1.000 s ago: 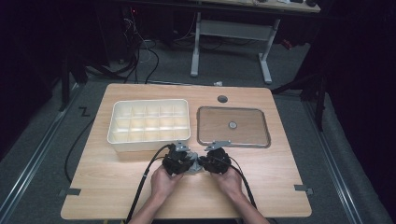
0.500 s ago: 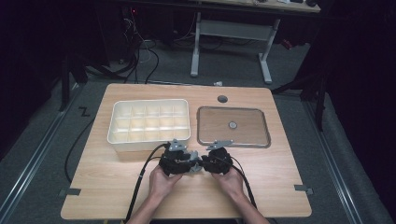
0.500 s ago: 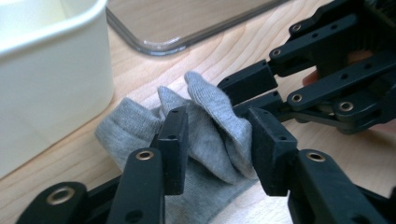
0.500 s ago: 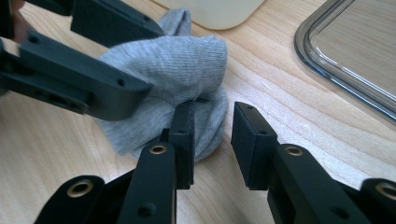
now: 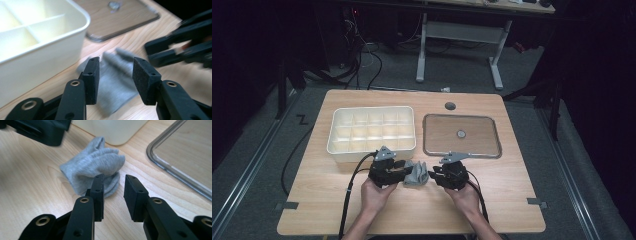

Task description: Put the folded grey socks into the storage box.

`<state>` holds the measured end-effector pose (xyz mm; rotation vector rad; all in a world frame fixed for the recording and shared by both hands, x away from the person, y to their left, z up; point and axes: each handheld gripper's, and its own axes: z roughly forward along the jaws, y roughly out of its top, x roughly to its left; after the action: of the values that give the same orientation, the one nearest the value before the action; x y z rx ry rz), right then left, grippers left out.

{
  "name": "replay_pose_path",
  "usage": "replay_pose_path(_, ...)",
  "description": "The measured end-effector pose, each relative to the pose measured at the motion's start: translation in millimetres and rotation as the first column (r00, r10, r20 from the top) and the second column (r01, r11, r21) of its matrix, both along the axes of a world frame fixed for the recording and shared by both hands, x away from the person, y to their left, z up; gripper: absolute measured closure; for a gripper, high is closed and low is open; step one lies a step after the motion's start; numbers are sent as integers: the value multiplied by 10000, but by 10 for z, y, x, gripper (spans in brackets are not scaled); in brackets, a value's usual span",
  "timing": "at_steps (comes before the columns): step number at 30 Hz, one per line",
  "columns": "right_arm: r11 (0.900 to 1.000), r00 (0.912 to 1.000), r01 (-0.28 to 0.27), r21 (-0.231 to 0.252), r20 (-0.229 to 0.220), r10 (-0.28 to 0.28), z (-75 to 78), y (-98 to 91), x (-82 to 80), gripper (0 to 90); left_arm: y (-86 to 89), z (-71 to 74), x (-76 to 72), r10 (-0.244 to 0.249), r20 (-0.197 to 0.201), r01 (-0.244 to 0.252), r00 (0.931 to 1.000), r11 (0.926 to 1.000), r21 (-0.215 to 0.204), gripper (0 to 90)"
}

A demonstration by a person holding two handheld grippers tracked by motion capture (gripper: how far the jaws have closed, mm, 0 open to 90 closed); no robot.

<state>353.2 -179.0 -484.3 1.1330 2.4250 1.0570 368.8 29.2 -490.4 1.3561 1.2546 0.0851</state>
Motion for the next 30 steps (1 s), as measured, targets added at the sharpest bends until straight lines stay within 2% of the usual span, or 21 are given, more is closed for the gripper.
replay_pose_path(2,9999,9996,-50,-122,259,53,43,16,-39,703,16,-82,31,157,-173,-153,9997,9997,212,553)
replay_pose_path(5,9997,9991,-217,-132,366,222,95,73,-70,703,16,-184,55,275,-379,-262,9989,9990,364,538)
replay_pose_path(10,9985,9972,-532,-140,516,539,188,217,-63,703,-25,-245,55,367,-384,-344,9986,9977,579,517)
replay_pose_path(13,9975,9959,-675,-212,591,687,218,315,-37,702,-43,-251,52,369,-367,-347,9986,9978,573,512)
replay_pose_path(21,9976,9990,-450,-535,-99,445,84,406,114,688,-78,-266,26,262,-364,-240,9990,9979,601,508)
replay_pose_path(27,9956,9983,-483,-808,-370,455,8,388,125,832,-92,-265,17,240,-326,-222,9992,9982,559,505)
replay_pose_path(30,9953,9983,-522,-813,-298,499,-17,362,113,878,-95,-266,14,263,-330,-246,9991,9983,526,504)
